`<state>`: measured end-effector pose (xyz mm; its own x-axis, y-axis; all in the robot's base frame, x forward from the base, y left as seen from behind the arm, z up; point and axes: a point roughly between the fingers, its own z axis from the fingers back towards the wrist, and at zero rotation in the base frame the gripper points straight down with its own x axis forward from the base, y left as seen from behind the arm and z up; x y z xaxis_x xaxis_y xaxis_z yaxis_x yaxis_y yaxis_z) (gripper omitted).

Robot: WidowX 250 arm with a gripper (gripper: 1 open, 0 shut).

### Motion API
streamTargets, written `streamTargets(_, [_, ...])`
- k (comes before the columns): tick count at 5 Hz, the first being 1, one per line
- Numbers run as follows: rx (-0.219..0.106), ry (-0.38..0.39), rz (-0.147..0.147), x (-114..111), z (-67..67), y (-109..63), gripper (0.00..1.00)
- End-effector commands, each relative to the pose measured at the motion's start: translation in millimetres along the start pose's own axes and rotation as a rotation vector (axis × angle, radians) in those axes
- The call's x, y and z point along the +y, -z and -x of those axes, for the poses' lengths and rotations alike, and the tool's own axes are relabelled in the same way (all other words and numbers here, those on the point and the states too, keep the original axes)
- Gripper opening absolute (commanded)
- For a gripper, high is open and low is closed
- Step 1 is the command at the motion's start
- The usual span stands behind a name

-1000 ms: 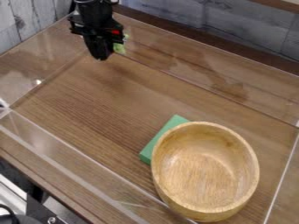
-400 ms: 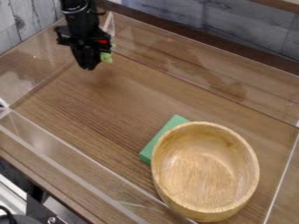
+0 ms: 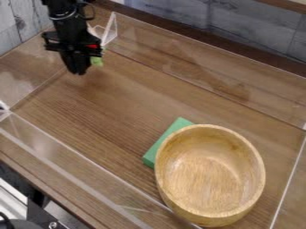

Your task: Move the red fruit to the left

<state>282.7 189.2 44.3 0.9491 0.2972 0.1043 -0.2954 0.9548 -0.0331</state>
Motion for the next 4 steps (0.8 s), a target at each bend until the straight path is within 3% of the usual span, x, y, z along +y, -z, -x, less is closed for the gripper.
streamTargets(1, [-0.036, -0.057, -0.01, 11, -1.5, -1.9, 1.0])
streamTargets(2, [-0.036, -0.03, 0.005, 13, -0.3, 7.3, 0.0])
streamTargets(3, [-0.04, -0.011, 0.026, 14, -1.0, 9.6, 1.0])
streamTargets(4, [-0.043, -0.024, 0.038, 19, -5.4, 12.4, 1.0])
